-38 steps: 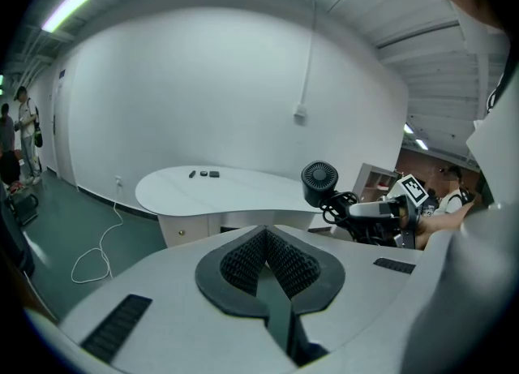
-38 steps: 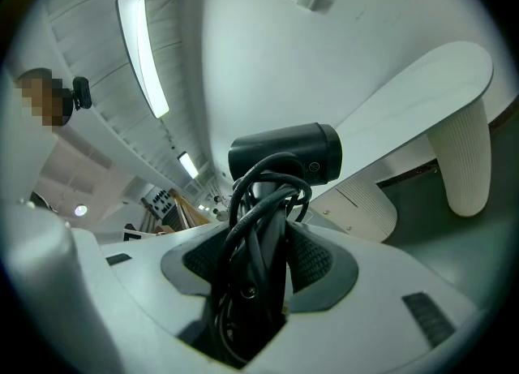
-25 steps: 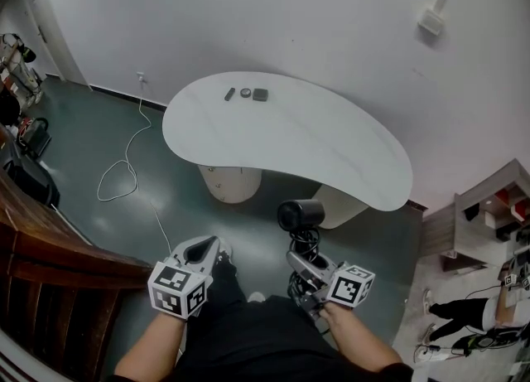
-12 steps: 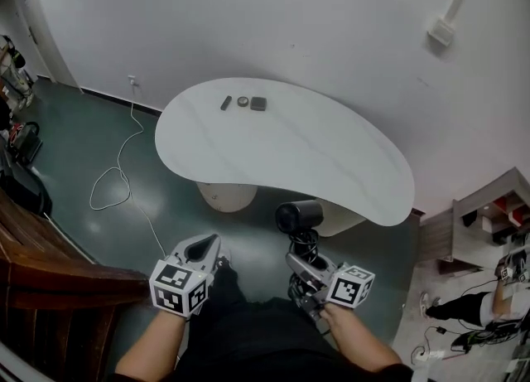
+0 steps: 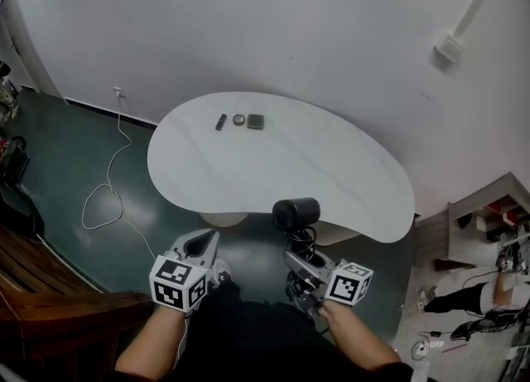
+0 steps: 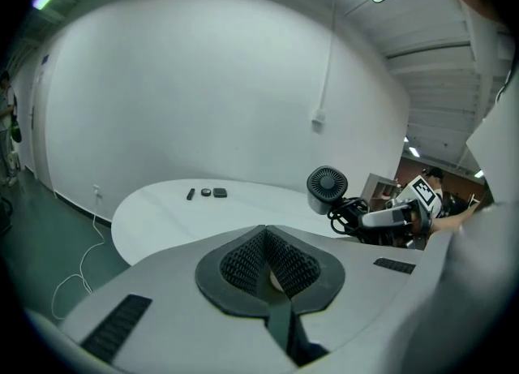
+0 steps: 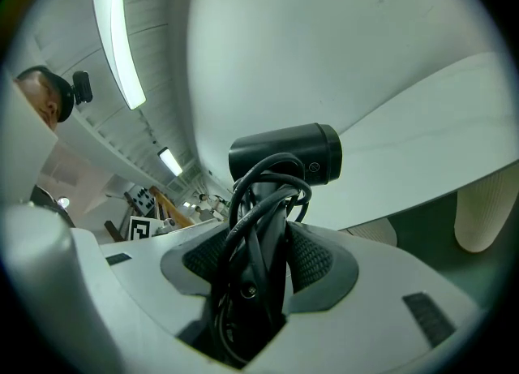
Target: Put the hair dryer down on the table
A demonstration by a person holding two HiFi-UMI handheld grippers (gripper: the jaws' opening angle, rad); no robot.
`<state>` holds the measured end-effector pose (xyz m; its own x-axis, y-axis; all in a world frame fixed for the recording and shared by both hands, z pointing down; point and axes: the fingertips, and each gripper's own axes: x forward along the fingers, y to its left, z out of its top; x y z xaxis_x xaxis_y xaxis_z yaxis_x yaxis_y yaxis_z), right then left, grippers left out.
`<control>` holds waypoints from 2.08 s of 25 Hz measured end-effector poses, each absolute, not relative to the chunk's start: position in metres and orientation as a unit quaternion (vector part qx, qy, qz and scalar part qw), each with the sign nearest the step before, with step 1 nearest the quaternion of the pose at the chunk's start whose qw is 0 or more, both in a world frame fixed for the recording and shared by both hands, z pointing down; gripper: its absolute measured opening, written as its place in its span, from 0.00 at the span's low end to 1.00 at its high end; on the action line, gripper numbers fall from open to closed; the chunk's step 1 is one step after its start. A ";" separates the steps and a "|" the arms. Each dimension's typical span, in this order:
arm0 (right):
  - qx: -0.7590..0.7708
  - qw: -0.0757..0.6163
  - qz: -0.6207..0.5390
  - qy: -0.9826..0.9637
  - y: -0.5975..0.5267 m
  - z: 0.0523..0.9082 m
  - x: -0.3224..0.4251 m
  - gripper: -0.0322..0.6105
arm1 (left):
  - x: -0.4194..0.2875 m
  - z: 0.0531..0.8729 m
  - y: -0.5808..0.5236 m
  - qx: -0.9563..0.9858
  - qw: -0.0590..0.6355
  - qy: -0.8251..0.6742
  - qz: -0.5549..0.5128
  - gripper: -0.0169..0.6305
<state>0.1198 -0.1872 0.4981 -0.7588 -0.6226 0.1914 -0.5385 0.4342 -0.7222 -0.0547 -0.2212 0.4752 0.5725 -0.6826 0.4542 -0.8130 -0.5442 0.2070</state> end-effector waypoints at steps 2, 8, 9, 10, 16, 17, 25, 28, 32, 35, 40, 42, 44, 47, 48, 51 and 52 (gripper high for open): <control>-0.347 0.054 -0.405 0.844 -0.205 0.495 0.111 0.36 | -0.062 0.476 -0.242 0.866 0.200 -0.428 0.162 0.04; -0.369 0.048 -0.402 0.837 -0.256 0.498 0.087 0.36 | -0.085 0.477 -0.295 0.875 0.201 -0.410 0.160 0.04; -0.373 0.047 -0.400 0.836 -0.264 0.498 0.083 0.36 | -0.089 0.477 -0.302 0.877 0.201 -0.406 0.161 0.04; -0.377 0.045 -0.398 0.835 -0.272 0.498 0.078 0.36 | -0.094 0.478 -0.309 0.878 0.201 -0.402 0.162 0.04; -0.401 0.031 -0.383 0.832 -0.307 0.500 0.054 0.36 | -0.115 0.485 -0.344 0.886 0.203 -0.384 0.164 0.04; -0.404 0.027 -0.382 0.831 -0.310 0.501 0.052 0.36 | -0.117 0.487 -0.348 0.887 0.203 -0.381 0.165 0.04; -0.407 0.006 -0.380 0.830 -0.331 0.506 0.043 0.36 | -0.121 0.491 -0.368 0.890 0.205 -0.374 0.164 0.04; -0.403 0.001 -0.381 0.832 -0.345 0.507 0.043 0.36 | -0.123 0.492 -0.375 0.885 0.207 -0.384 0.165 0.04; -0.406 -0.018 -0.394 0.824 -0.371 0.516 0.049 0.36 | -0.123 0.492 -0.380 0.875 0.214 -0.402 0.164 0.04; -0.406 -0.035 -0.408 0.817 -0.394 0.531 0.053 0.36 | -0.124 0.492 -0.384 0.865 0.220 -0.421 0.160 0.04; -0.399 -0.074 -0.413 0.815 -0.432 0.564 0.057 0.36 | -0.125 0.495 -0.386 0.849 0.231 -0.449 0.157 0.04; -0.393 -0.089 -0.422 0.812 -0.445 0.578 0.055 0.36 | -0.125 0.497 -0.384 0.842 0.240 -0.458 0.156 0.04; -0.384 -0.108 -0.428 0.811 -0.456 0.594 0.051 0.36 | -0.125 0.501 -0.380 0.835 0.249 -0.465 0.160 0.04; -0.374 -0.139 -0.428 0.811 -0.471 0.615 0.041 0.36 | -0.128 0.505 -0.375 0.823 0.260 -0.478 0.162 0.04; -0.374 -0.151 -0.423 0.812 -0.476 0.621 0.037 0.36 | -0.130 0.505 -0.374 0.819 0.263 -0.484 0.161 0.04; -0.378 -0.182 -0.406 0.812 -0.492 0.638 0.026 0.36 | -0.137 0.502 -0.370 0.808 0.263 -0.502 0.160 0.04; -0.383 -0.189 -0.402 0.810 -0.499 0.642 0.022 0.36 | -0.140 0.501 -0.370 0.805 0.261 -0.508 0.160 0.04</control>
